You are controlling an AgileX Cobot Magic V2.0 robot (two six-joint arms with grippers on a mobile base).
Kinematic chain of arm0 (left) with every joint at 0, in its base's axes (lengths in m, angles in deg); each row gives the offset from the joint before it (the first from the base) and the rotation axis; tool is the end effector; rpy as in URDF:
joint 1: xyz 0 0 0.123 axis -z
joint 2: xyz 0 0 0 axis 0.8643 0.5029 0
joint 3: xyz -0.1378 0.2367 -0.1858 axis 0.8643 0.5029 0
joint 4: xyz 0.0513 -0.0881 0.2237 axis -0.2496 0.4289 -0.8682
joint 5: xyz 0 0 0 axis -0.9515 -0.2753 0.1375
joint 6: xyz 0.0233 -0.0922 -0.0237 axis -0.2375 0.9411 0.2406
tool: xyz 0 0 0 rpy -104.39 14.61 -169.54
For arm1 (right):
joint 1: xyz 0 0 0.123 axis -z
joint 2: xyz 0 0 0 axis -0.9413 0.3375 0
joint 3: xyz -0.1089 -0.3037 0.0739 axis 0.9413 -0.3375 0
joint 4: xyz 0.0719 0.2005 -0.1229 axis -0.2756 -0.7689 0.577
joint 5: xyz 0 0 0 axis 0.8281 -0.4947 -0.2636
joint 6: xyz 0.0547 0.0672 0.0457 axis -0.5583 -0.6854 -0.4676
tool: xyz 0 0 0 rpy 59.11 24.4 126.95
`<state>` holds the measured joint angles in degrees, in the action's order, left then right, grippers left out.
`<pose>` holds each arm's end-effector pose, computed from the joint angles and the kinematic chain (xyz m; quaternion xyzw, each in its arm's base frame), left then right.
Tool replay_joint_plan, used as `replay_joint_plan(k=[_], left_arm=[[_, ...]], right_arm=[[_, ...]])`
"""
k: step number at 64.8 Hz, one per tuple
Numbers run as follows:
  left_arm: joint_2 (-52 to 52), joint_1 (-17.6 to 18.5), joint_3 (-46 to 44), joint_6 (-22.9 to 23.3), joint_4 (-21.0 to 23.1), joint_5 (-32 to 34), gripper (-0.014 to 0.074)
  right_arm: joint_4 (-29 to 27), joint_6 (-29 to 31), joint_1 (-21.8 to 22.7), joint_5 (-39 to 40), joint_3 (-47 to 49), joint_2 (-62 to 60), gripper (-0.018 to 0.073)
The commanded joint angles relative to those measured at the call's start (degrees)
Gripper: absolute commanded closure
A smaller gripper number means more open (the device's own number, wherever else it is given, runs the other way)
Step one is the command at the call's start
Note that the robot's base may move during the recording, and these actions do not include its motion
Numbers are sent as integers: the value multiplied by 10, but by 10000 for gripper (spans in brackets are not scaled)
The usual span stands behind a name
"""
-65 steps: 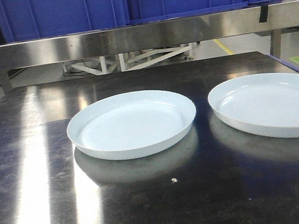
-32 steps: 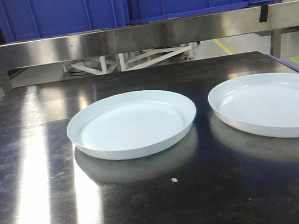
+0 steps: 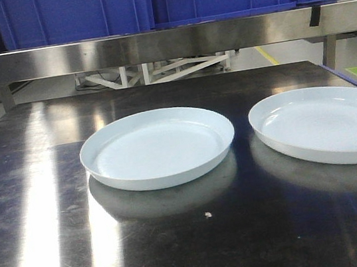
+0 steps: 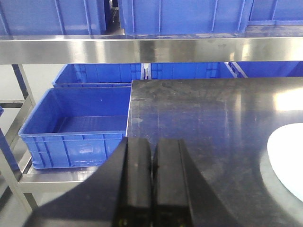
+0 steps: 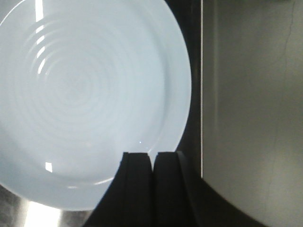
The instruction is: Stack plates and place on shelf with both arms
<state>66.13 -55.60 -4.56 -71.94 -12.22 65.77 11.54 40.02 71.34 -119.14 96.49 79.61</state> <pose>0.0605 -0.0055 0.2966 0.0408 0.7695 -0.0203 0.6370 0.2849 0.0047 0.3054 0.0794 0.9826 0.0614 0.1562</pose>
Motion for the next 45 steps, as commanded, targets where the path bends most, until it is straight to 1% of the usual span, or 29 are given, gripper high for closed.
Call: replay_joint_plan(k=[1,6,10,13,21,25,28,45], left_arm=[[2,0,-17,5,2,51,514],[2,0,-17,5,2,51,513],[2,0,-17,5,2,51,514],[2,0,-17,5,2,51,514],[2,0,-17,5,2,51,514],[2,0,-17,5,2,51,513],[2,0,-17,5,2,51,514],[2,0,-17,5,2,51,513]], right_arm=[[6,2,3,-25,67,31,500],[7,2,4,-34,104,63,497],[7,2,7,-46,121,82,465],[9,3,11,-52,132,92,418],[9,20,24,-46,140,109,233],[9,34,28,-35,142,113,176],[9,38,31,-26,142,117,164],[9,43,32,-4,142,154,165]])
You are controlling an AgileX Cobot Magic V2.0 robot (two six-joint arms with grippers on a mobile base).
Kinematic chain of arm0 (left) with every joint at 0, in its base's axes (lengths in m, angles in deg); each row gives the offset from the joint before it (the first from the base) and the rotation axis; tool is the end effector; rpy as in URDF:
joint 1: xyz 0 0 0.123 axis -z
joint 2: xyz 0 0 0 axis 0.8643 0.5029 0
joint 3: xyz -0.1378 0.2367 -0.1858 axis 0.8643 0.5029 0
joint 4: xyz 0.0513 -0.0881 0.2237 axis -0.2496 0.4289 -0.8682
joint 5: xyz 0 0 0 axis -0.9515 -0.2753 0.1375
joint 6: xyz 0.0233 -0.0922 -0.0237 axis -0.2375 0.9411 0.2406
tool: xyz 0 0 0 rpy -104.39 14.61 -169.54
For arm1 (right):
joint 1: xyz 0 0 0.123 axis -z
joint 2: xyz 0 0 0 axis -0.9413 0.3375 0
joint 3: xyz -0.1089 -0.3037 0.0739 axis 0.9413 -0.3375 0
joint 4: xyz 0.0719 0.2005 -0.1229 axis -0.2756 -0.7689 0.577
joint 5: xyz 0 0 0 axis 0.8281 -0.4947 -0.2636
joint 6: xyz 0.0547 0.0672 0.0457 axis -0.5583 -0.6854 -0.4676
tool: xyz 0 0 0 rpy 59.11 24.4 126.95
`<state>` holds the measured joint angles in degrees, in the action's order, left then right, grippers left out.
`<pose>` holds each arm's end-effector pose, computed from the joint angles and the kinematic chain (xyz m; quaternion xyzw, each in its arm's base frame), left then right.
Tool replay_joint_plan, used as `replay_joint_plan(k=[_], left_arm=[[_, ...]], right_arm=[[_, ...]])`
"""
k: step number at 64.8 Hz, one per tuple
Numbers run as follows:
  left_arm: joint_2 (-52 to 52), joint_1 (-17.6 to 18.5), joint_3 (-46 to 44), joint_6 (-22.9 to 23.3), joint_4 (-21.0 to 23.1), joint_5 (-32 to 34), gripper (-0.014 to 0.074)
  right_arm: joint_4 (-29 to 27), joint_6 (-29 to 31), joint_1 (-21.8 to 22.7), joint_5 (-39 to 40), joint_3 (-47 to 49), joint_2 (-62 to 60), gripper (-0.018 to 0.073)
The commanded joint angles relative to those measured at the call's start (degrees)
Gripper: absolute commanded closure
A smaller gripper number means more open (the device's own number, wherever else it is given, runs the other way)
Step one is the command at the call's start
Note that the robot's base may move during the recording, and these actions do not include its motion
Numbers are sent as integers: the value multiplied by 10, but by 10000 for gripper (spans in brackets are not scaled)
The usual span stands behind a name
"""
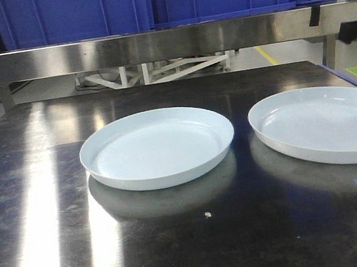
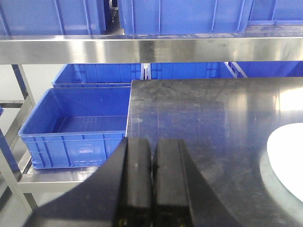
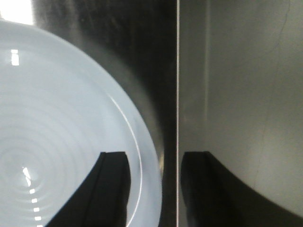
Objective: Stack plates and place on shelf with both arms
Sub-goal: 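Grasp the rim of the plate nearest the right gripper and lift it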
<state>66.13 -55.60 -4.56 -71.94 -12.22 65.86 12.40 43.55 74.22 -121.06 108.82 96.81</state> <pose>0.0605 -0.0055 0.2968 0.0408 0.7690 -0.0203 0.6376 0.3648 -0.0161 0.2631 0.0720 0.9912 0.0467 0.1007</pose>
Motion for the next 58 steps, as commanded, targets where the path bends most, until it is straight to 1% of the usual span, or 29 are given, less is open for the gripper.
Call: replay_joint_plan(k=[1,6,10,19,29,37,51,55,58], left_arm=[[2,0,-17,5,2,50,514],[2,0,-17,5,2,50,514],[2,0,-17,5,2,50,513],[2,0,-17,5,2,50,513],[2,0,-17,5,2,50,514],[2,0,-17,5,2,50,513],[2,0,-17,5,2,50,513],[2,0,-17,5,2,50,514],[2,0,-17,5,2,50,514]], right_arm=[[0,8,3,16,19,-17,165],[0,8,3,17,19,-15,171],[0,8,3,17,19,-15,209],[0,8,3,16,19,-15,377],[0,9,8,15,19,-23,508],[0,12,18,12,19,-46,509],[-22,12,26,11,19,-101,509],[-50,12,26,11,19,-114,509],[-83,23,26,12,19,-119,509]])
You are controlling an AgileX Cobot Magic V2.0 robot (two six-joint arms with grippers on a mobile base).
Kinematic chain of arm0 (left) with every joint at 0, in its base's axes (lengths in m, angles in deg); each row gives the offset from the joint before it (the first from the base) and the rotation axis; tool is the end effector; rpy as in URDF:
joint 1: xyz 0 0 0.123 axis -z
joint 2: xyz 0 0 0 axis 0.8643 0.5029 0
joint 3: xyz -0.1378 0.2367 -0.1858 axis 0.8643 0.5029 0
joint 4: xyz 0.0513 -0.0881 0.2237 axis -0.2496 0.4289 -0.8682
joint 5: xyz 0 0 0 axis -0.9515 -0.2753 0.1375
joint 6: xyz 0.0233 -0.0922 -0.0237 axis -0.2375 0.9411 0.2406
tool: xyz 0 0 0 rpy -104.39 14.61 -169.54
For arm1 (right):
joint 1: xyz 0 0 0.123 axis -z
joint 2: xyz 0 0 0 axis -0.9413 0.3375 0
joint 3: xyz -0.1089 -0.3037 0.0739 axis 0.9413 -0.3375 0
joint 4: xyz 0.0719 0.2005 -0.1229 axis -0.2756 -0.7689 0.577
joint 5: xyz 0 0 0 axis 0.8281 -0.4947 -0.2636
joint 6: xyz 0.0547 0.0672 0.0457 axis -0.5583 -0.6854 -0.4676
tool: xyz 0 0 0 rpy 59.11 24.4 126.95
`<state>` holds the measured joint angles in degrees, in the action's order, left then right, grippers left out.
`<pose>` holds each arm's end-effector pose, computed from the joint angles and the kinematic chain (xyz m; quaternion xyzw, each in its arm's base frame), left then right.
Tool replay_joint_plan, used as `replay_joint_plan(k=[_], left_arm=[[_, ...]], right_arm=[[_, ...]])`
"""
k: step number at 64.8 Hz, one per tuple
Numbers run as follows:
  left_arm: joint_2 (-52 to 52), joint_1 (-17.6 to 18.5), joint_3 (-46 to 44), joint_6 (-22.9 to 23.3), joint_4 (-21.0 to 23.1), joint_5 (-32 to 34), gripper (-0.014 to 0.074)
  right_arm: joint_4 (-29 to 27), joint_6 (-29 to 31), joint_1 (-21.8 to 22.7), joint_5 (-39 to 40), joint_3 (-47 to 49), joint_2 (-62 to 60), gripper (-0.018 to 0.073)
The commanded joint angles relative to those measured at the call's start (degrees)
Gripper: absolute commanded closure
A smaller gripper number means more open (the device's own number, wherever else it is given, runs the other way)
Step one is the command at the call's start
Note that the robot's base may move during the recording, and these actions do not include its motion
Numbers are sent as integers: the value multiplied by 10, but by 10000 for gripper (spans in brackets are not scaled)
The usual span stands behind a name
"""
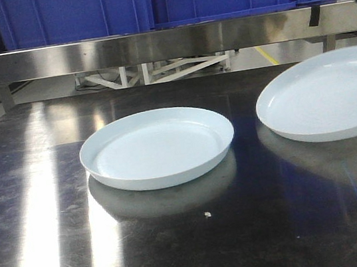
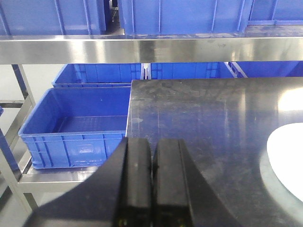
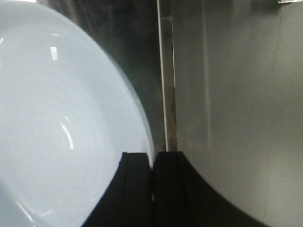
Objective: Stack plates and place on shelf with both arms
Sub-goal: 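Grasp the rim of the plate nearest the right gripper and lift it, then carry the plate over the center plate, lower it on top, release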
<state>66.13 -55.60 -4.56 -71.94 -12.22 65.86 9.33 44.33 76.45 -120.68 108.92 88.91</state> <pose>0.0605 -0.0055 0.2968 0.0408 0.7690 -0.0203 0.6376 0.3428 -0.0238 0.3132 0.0919 0.9780 0.0663 0.1751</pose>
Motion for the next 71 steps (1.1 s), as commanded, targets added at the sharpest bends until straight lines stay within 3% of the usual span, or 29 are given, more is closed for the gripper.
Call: replay_joint_plan(k=[1,9,14,43,63,71], left_arm=[[2,0,-17,5,2,50,513],[2,0,-17,5,2,50,514],[2,0,-17,5,2,50,514],[2,0,-17,5,2,50,513],[2,0,-17,5,2,50,513],[2,0,-17,5,2,50,513]], right_arm=[[-64,20,4,9,18,-42,509],[-168,50,-12,13,19,-49,509],[-198,55,-36,19,19,-51,510],[-202,21,-209,125,18,12,510],[-202,13,-240,170,18,62,508],[-202,13,-240,175,18,65,447]])
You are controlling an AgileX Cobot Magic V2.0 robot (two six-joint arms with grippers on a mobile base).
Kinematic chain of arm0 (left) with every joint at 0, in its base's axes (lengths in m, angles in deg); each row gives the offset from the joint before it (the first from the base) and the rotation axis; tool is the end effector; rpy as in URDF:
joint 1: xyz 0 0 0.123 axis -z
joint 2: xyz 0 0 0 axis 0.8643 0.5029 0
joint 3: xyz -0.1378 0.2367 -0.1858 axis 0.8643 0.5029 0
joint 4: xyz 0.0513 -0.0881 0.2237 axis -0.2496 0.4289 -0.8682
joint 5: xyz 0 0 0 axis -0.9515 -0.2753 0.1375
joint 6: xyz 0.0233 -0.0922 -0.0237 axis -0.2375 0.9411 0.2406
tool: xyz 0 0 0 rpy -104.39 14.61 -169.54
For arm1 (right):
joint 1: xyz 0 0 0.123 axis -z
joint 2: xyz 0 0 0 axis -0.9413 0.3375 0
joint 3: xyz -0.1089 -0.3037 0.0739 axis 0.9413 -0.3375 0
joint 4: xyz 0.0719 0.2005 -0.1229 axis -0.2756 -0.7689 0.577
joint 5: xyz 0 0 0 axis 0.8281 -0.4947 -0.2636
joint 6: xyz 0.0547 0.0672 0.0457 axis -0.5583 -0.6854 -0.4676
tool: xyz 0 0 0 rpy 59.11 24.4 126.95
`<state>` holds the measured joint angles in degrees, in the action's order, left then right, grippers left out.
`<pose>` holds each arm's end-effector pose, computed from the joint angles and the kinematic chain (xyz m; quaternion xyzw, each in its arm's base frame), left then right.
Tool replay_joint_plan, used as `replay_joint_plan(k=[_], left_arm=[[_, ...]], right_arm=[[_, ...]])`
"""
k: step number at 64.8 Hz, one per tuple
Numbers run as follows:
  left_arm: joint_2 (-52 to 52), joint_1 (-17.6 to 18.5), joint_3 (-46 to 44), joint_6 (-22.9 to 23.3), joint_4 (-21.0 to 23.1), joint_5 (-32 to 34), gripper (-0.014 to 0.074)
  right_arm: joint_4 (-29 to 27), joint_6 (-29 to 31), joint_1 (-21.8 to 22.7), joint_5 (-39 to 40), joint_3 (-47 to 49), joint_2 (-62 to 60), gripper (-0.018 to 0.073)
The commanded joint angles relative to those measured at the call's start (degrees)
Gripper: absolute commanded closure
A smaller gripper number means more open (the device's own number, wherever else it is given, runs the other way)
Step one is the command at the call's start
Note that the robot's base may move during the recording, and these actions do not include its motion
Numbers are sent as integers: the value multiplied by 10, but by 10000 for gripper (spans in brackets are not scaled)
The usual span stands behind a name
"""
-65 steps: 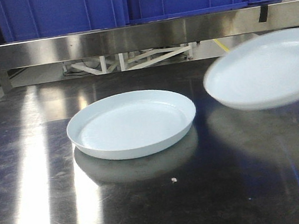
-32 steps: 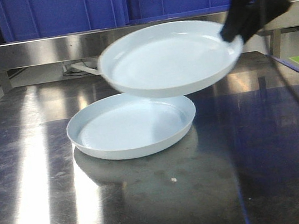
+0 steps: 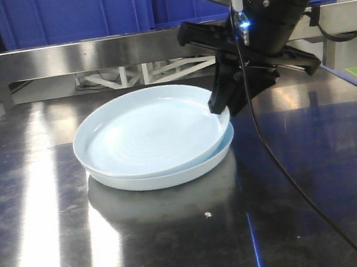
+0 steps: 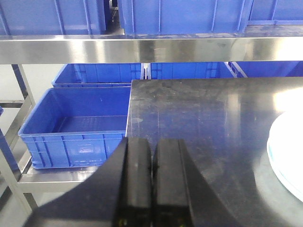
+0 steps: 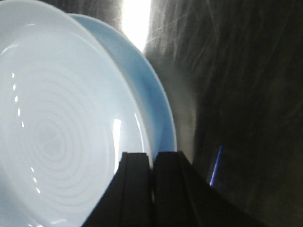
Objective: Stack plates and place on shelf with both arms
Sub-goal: 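Carry the plate over the center plate, lower it on top, release, then grip the rim of the stacked plates with the right gripper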
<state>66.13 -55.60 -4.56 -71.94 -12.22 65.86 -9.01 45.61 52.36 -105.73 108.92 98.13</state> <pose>0.0605 -0.0055 0.2968 0.0408 0.7690 -0.0203 0.6376 0.3679 0.1499 0.2693 -0.0105 0.9577 0.2213 0.1838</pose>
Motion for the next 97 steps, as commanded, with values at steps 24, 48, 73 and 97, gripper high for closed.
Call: replay_joint_plan(k=[24,48,73,97], left_arm=[[2,0,-17,5,2,50,513],[2,0,-17,5,2,50,514],[2,0,-17,5,2,50,514],[2,0,-17,5,2,50,513]], right_arm=[[-14,0,1,43,18,-27,205],[11,0,-4,47,18,-1,205],[9,0,-16,45,18,23,206],[9,0,-16,34,18,16,507]])
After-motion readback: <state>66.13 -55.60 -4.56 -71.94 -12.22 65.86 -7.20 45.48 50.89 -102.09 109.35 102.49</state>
